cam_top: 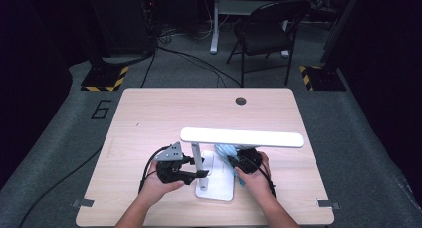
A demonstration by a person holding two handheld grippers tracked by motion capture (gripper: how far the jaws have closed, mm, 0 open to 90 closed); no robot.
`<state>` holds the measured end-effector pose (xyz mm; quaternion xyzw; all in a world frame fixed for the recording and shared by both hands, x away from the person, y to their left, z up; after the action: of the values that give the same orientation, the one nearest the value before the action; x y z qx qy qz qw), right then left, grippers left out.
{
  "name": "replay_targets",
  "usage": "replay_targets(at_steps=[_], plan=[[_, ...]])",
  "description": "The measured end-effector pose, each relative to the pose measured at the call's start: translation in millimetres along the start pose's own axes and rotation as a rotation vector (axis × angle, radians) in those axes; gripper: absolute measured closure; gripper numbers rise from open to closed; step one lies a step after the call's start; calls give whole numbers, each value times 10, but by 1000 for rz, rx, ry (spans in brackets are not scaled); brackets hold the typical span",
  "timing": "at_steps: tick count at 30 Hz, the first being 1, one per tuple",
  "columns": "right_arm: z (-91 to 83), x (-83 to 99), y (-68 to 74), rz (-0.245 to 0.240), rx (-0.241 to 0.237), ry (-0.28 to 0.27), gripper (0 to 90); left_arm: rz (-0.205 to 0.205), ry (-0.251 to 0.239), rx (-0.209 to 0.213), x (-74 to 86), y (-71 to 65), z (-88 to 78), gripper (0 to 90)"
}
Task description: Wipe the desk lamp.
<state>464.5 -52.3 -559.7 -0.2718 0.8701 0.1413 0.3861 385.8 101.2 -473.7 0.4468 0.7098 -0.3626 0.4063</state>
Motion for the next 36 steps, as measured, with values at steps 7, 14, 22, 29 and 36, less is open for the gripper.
replay_targets(at_steps=[7, 14, 22, 29, 36], plan=[[156, -137, 76, -32, -3, 11, 644, 5, 1, 24, 3, -30, 13, 477], [253, -222, 78, -32, -20, 1, 641, 30, 2, 35, 4, -51, 35, 483], [255, -271, 82, -32, -19, 12, 636, 62, 2, -41, -6, -52, 57, 504], [188, -272, -3, -28, 11, 6, 634, 86, 3, -113, -17, -41, 78, 520], [164, -249, -114, -1, 52, 10, 634, 63, -12, -170, -26, 48, 64, 523]])
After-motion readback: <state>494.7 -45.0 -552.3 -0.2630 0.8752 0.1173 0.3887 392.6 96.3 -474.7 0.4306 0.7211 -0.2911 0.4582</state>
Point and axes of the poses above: each handheld gripper's, and its own axes: z roughly forward along the jaws, x roughly out of its underside, y roughly to its left, the point moved 9 cm from there along z, roughly forward along the jaws
